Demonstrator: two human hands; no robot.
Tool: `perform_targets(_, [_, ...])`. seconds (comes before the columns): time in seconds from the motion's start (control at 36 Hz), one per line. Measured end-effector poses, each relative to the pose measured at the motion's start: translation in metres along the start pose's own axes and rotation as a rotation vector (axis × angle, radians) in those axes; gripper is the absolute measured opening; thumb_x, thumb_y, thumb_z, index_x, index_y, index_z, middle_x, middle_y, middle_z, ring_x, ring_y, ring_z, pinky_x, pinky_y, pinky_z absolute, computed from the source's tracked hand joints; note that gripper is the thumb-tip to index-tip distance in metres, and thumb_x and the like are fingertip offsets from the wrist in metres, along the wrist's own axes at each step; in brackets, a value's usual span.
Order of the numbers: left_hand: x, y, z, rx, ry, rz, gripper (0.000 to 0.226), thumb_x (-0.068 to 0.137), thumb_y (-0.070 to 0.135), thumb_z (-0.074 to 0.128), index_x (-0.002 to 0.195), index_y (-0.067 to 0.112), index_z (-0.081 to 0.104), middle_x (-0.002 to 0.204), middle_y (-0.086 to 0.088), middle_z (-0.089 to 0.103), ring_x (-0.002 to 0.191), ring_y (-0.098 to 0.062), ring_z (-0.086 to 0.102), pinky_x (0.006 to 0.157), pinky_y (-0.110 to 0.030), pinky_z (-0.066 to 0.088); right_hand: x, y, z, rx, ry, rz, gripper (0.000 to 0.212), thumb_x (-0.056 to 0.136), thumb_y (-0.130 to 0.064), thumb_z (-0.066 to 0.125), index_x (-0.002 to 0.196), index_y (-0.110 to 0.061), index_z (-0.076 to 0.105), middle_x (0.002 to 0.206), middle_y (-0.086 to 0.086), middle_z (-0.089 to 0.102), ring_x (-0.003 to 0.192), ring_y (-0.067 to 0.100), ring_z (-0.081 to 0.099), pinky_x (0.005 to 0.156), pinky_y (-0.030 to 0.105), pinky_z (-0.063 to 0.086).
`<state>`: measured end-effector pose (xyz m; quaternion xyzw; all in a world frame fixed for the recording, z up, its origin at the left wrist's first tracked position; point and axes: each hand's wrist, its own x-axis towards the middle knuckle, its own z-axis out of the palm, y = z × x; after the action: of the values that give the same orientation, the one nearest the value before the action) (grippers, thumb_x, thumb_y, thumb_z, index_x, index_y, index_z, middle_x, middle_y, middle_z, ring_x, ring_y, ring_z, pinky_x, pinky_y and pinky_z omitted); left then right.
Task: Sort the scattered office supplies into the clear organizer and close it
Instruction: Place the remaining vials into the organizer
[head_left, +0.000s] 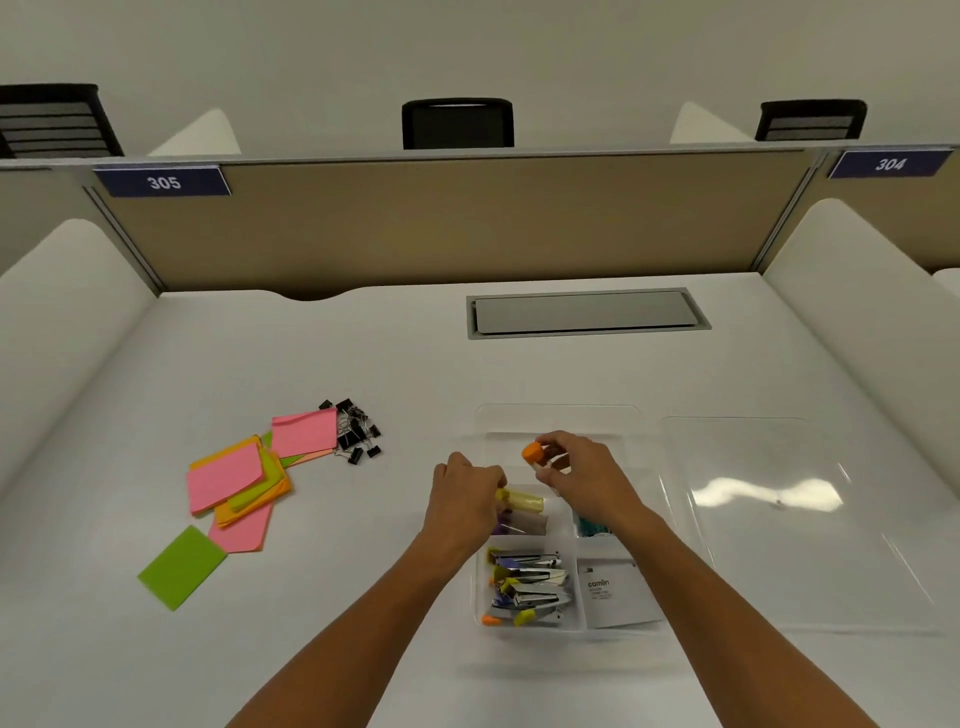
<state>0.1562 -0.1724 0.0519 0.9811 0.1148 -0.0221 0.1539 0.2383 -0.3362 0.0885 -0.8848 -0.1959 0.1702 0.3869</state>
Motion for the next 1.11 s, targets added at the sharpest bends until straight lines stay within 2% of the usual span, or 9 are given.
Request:
perform_targets(0.11, [-0.001, 0.001, 0.005, 0.045, 0.034, 0.045, 0.03, 0.089, 0.029, 0.067, 0.118, 0.025, 0.064, 0.104, -0.007, 0.062, 0.104, -0.022, 0.041, 0.08, -0.029, 0.036, -0.001, 0.0, 0.012, -0.117, -0.034, 0.011, 0.029, 0.091, -0.018, 0.069, 0.12, -0.018, 0.066, 0.112, -0.003, 0.068, 0.097, 0.014, 0.063, 0.089, 0.034, 0.053])
perform_targets(0.25, [-0.002, 0.0, 0.004, 0.122, 0.021, 0.078, 0.028, 0.091, 0.031, 0.064, 0.119, 0.027, 0.065, 0.104, 0.0, 0.068, 0.101, -0.021, 0.042, 0.079, -0.031, 0.035, 0.001, -0.003, 0.024, -0.266, -0.023, 0.005, 0.032, 0.093, -0.021, 0.068, 0.125, -0.02, 0.062, 0.119, 0.002, 0.06, 0.101, 0.015, 0.059, 0.086, 0.025, 0.046])
perform_targets(0.36, [-0.003, -0.003, 0.006, 0.107, 0.009, 0.12, 0.036, 0.091, 0.033, 0.065, 0.127, 0.031, 0.062, 0.121, 0.002, 0.061, 0.107, -0.022, 0.042, 0.086, -0.032, 0.036, 0.004, -0.004, 0.029, -0.329, -0.041, 0.016, 0.037, 0.095, -0.022, 0.065, 0.131, -0.021, 0.059, 0.123, 0.003, 0.061, 0.108, 0.018, 0.059, 0.093, 0.03, 0.048])
perform_targets(0.44, [-0.005, -0.006, 0.008, 0.102, -0.006, 0.131, 0.038, 0.091, 0.034, 0.064, 0.129, 0.033, 0.06, 0.122, 0.002, 0.057, 0.107, -0.022, 0.04, 0.087, -0.032, 0.035, 0.005, -0.004, 0.031, -0.363, -0.044, 0.011, 0.041, 0.095, -0.024, 0.065, 0.135, -0.02, 0.055, 0.126, 0.002, 0.063, 0.113, 0.018, 0.059, 0.096, 0.031, 0.047])
perform_targets(0.56, [-0.007, -0.007, 0.01, 0.079, -0.009, 0.121, 0.04, 0.091, 0.035, 0.064, 0.131, 0.032, 0.058, 0.123, 0.002, 0.057, 0.108, -0.022, 0.041, 0.088, -0.033, 0.036, 0.006, -0.002, 0.036, -0.412, -0.064, 0.011, 0.03, 0.097, -0.029, 0.062, 0.126, -0.021, 0.063, 0.122, 0.001, 0.066, 0.108, 0.018, 0.062, 0.094, 0.032, 0.049])
perform_targets(0.64, [-0.009, -0.008, 0.01, 0.007, 0.025, 0.079, 0.033, 0.09, 0.037, 0.065, 0.122, 0.03, 0.061, 0.121, 0.005, 0.06, 0.108, -0.019, 0.042, 0.088, -0.031, 0.035, 0.007, 0.0, 0.04, -0.442, -0.066, 0.024, 0.032, 0.096, -0.023, 0.063, 0.128, -0.023, 0.064, 0.126, 0.003, 0.065, 0.11, 0.02, 0.062, 0.096, 0.033, 0.048])
perform_targets(0.75, [-0.01, -0.008, 0.01, 0.031, 0.034, 0.087, 0.027, 0.09, 0.04, 0.064, 0.115, 0.029, 0.067, 0.115, 0.006, 0.061, 0.106, -0.018, 0.042, 0.087, -0.029, 0.036, 0.005, 0.003, 0.042, -0.486, -0.076, 0.02, 0.029, 0.091, -0.025, 0.068, 0.12, -0.025, 0.07, 0.118, 0.002, 0.068, 0.099, 0.019, 0.065, 0.087, 0.03, 0.049])
perform_targets(0.89, [-0.013, -0.009, 0.009, 0.093, 0.053, 0.122, 0.023, 0.092, 0.031, 0.064, 0.114, 0.029, 0.07, 0.11, 0.004, 0.062, 0.104, -0.02, 0.042, 0.085, -0.03, 0.038, 0.006, 0.007, 0.046, -0.519, -0.088, -0.039, 0.027, 0.089, -0.02, 0.069, 0.114, -0.029, 0.073, 0.111, 0.0, 0.069, 0.093, 0.018, 0.065, 0.075, 0.024, 0.04])
perform_targets(1.11, [-0.016, -0.003, 0.005, 0.15, 0.032, 0.135, 0.025, 0.091, 0.013, 0.057, 0.112, 0.02, 0.069, 0.11, -0.003, 0.061, 0.104, -0.025, 0.043, 0.082, -0.033, 0.037, 0.008, -0.003, 0.055, -0.429, -0.049, -0.081, 0.03, 0.098, -0.025, 0.054, 0.126, -0.028, 0.065, 0.128, -0.002, 0.064, 0.113, 0.018, 0.061, 0.095, 0.036, 0.048])
